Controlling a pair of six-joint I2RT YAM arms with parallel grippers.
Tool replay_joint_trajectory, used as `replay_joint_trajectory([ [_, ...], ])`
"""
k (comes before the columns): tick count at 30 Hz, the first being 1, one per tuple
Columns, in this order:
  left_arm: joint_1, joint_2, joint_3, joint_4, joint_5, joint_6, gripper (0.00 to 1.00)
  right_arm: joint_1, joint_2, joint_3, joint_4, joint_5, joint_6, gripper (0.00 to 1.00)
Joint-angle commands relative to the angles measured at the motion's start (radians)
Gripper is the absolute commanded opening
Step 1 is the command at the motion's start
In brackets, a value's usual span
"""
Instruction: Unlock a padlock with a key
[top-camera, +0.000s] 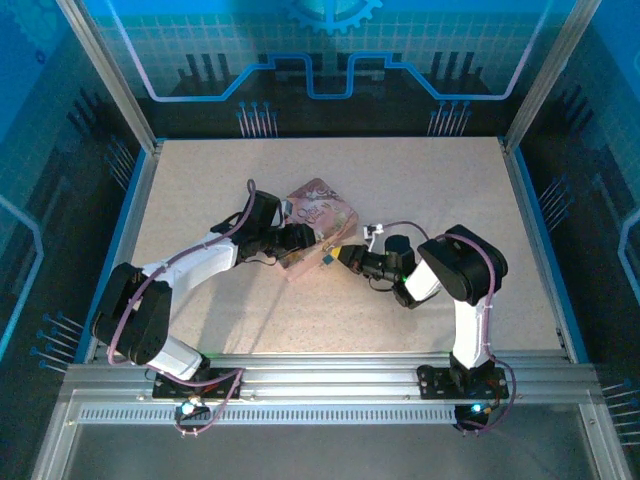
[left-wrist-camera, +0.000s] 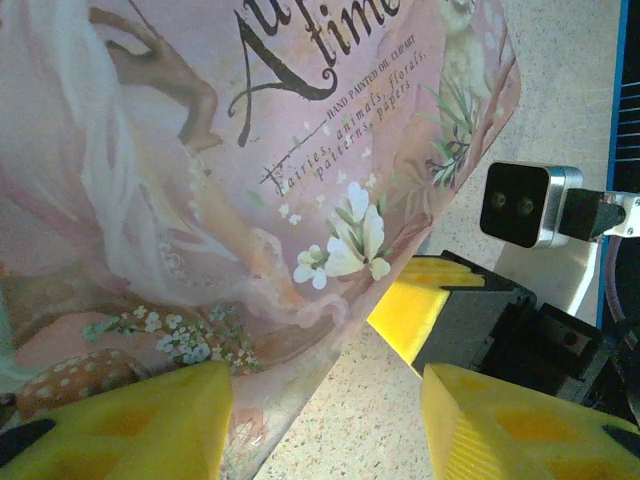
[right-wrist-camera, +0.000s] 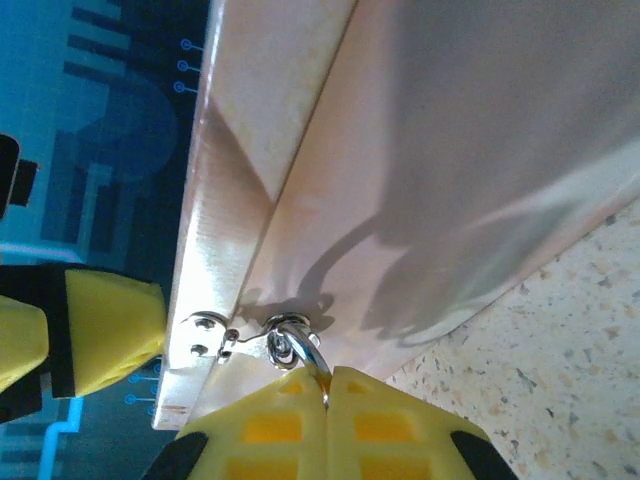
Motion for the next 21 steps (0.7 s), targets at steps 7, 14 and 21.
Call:
replay_joint_trajectory([
  [7,-0.012,-0.002,-0.054,-0.088,-0.011,-0.003,0.57,-0.042,-0.059,-0.023,0.039,0.030,-0.013,0.02],
  [14,-0.011,-0.066,-0.006,-0.109,-0.027,0.006,0.61,-0.065,-0.218,-0.068,-0.162,0.031,-0.131,0.02],
  [21,-0.011,-0.213,-0.008,-0.123,-0.086,0.019,0.65,-0.067,-0.556,-0.055,-0.687,0.058,-0.385,0.03],
])
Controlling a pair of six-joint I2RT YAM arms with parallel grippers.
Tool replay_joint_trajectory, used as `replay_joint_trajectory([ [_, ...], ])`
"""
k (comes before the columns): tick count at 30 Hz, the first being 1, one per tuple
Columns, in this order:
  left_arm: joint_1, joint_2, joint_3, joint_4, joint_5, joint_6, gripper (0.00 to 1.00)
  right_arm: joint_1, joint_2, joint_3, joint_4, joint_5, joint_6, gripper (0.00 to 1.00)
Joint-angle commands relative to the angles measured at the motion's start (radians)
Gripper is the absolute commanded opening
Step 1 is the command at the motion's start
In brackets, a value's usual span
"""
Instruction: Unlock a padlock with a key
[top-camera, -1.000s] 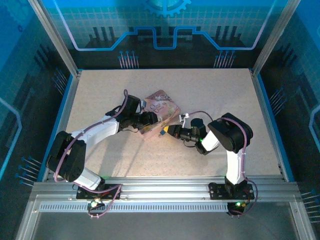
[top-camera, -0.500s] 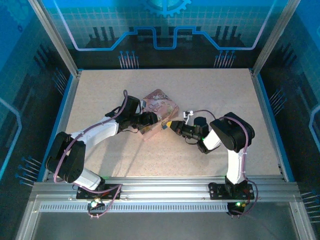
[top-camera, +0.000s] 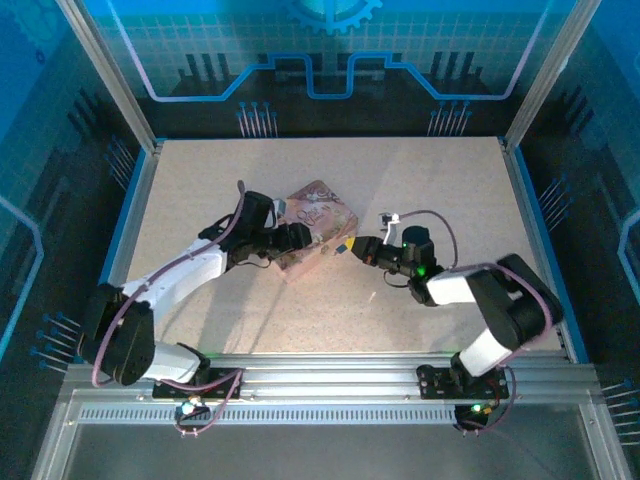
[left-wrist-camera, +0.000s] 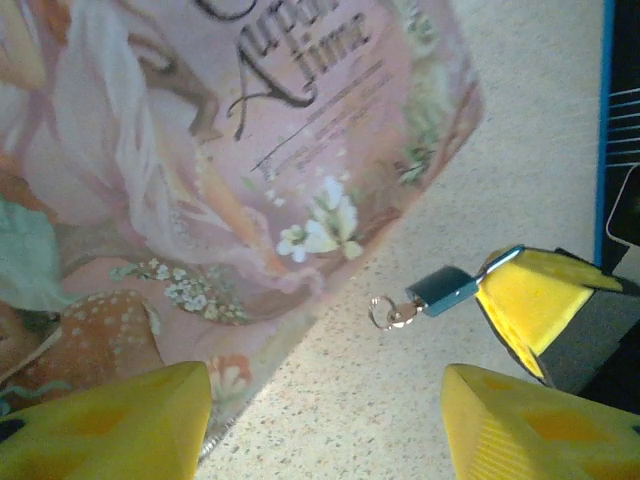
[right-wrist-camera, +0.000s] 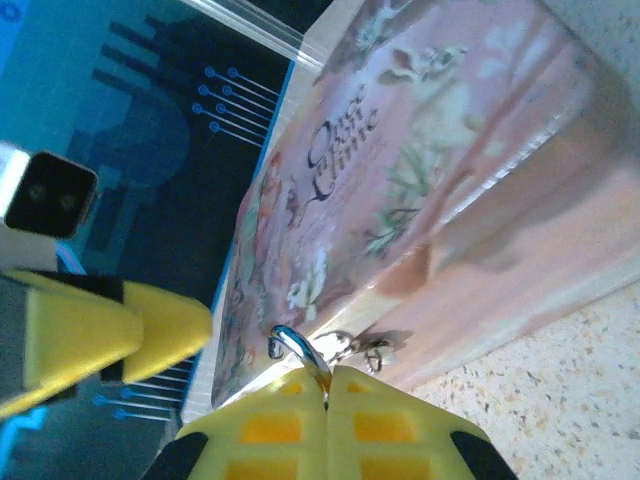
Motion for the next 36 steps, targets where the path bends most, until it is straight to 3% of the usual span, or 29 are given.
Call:
replay_joint_trajectory([
  [1,-0.007,-0.096,-0.004,-0.042,-0.050,0.023,0.65,-0.011,-0.174,0.014,-0.371,0.039,-0.189,0.03],
  [9,-0.004,-0.339,-0.096,-0.041,-0.158,0.041,0.71,-0.003,-0.500,0.112,-0.943,0.053,-0.375,0.05],
  [15,-0.004,-0.514,-0.165,-0.067,-0.220,0.059,0.81,0.010,-0.571,0.207,-1.283,0.046,-0.458,0.02],
  [20,-0.004,-0.611,-0.210,-0.110,-0.257,0.058,0.86,0.017,-0.544,0.251,-1.494,0.062,-0.492,0.02],
  [26,-0.002,-0.643,-0.227,-0.144,-0.287,0.067,0.86,0.027,-0.427,0.256,-1.541,0.085,-0.507,0.03],
  [36,0.001,-0.640,-0.210,-0.169,-0.306,0.103,0.87,0.071,-0.157,0.328,-1.449,0.097,-0.517,0.03],
])
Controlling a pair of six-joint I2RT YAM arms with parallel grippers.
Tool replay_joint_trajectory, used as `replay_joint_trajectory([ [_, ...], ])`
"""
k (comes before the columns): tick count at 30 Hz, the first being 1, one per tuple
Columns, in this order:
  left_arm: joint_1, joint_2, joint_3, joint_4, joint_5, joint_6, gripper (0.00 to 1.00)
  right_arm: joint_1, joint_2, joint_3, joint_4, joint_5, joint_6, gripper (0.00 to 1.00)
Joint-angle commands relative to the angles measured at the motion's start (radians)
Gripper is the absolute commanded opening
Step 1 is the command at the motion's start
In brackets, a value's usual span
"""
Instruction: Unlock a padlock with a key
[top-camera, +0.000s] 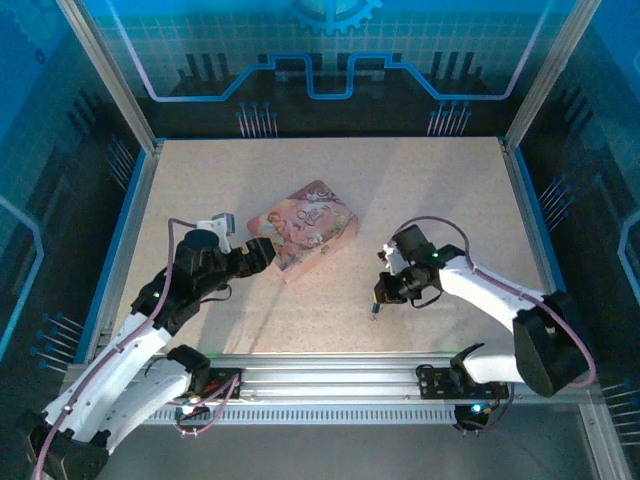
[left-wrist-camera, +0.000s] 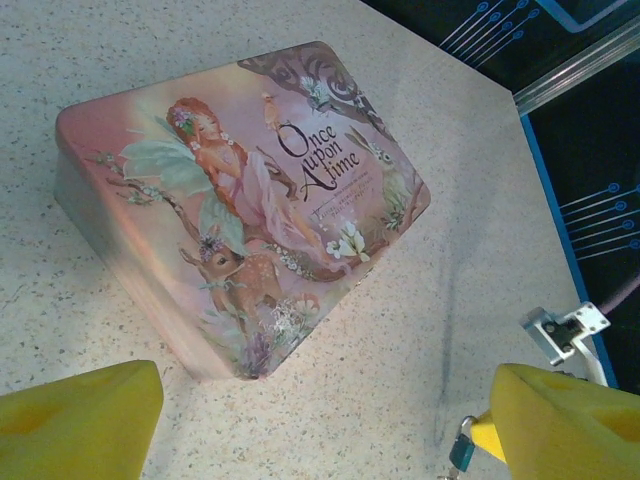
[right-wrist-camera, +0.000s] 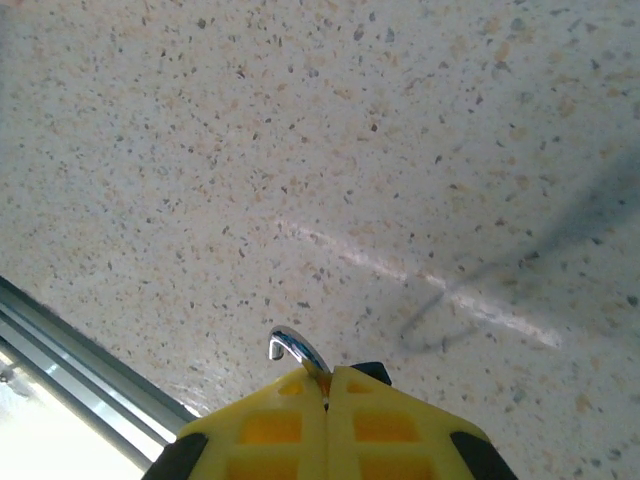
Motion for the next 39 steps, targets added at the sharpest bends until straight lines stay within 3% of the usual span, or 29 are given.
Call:
replay_joint_trajectory([
  [1,0.001,-0.006,0.007,-0.033,-0.030,0.044,0.87,0.025,0.070,0.058,0.026,-0.003,-0.023,0.03],
  [18,0.063,0.044,0.051,-0.023,-0.043,0.088,0.89,0.028,0.267,0.186,0.054,-0.016,-0.071,0.19],
  [29,0.143,0.106,0.100,0.055,-0.094,0.162,0.95,-0.061,0.044,0.284,-0.009,0.100,-0.195,0.23],
  [35,0.221,0.093,0.049,0.129,-0.174,0.174,0.99,-0.122,-0.115,0.258,0.035,0.231,-0.268,0.41],
  [39,0.265,0.087,0.004,0.174,-0.217,0.196,0.99,-0.227,-0.217,0.193,0.088,0.229,-0.283,0.53],
])
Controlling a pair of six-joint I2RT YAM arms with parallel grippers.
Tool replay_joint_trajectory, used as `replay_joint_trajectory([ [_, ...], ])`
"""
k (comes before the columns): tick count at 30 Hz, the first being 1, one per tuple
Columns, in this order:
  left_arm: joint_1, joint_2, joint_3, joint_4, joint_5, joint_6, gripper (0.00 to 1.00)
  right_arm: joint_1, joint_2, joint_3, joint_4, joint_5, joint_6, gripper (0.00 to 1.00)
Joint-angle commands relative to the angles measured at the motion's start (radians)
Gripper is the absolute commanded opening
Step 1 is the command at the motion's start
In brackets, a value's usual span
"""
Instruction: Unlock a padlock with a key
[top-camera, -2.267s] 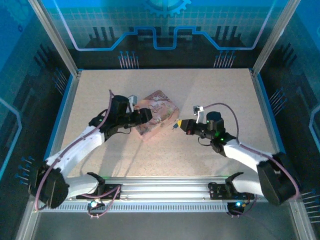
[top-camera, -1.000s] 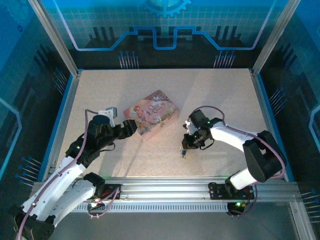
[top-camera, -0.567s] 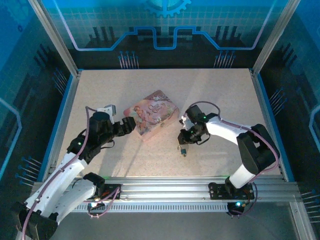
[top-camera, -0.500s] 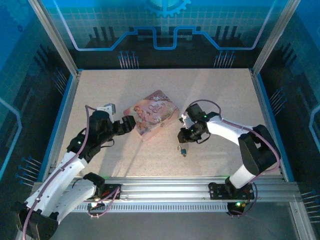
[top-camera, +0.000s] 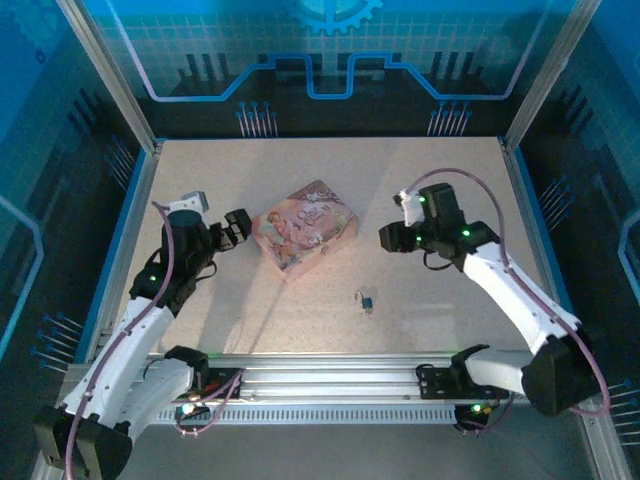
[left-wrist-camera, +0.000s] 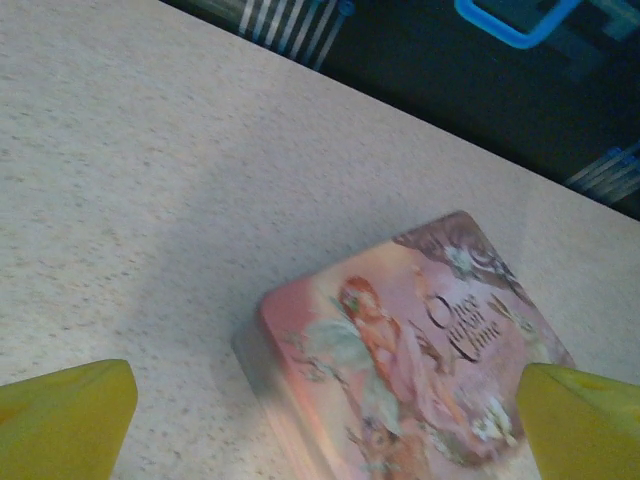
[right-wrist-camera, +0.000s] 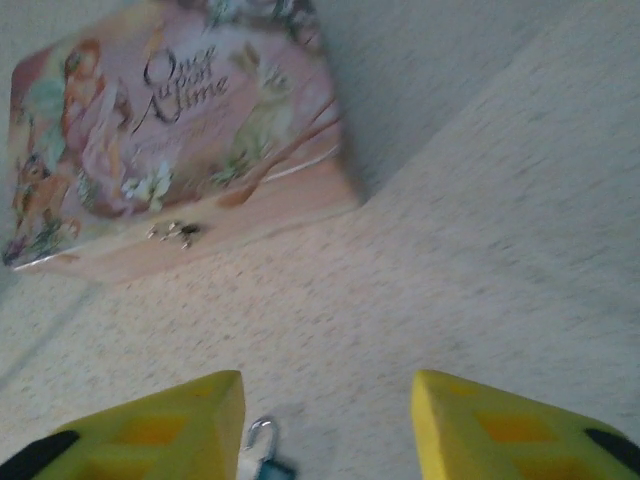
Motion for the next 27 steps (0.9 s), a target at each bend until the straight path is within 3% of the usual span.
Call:
replay_joint_trajectory([
  [1,0.031,-0.013,-0.043,0.071,-0.075,0.060,0.99,-0.101,-0.077,-0.070,0.054,0.029,-0.036,0.58],
  [8,0.058,0.022,-0.098,0.129,-0.200,0.148,0.99,-0.294,-0.160,-0.217,0.252,-0.042,0.032,0.78],
  [15,0.064,0.066,-0.197,0.290,-0.239,0.236,0.99,-0.376,-0.121,-0.320,0.472,-0.024,0.087,0.99],
  [20,0.069,0.097,-0.255,0.369,-0.275,0.306,0.99,-0.438,-0.067,-0.428,0.700,0.018,0.068,1.00],
  [27,0.082,0.175,-0.290,0.443,-0.249,0.342,0.99,-0.438,0.079,-0.514,0.940,0.091,-0.008,1.00],
])
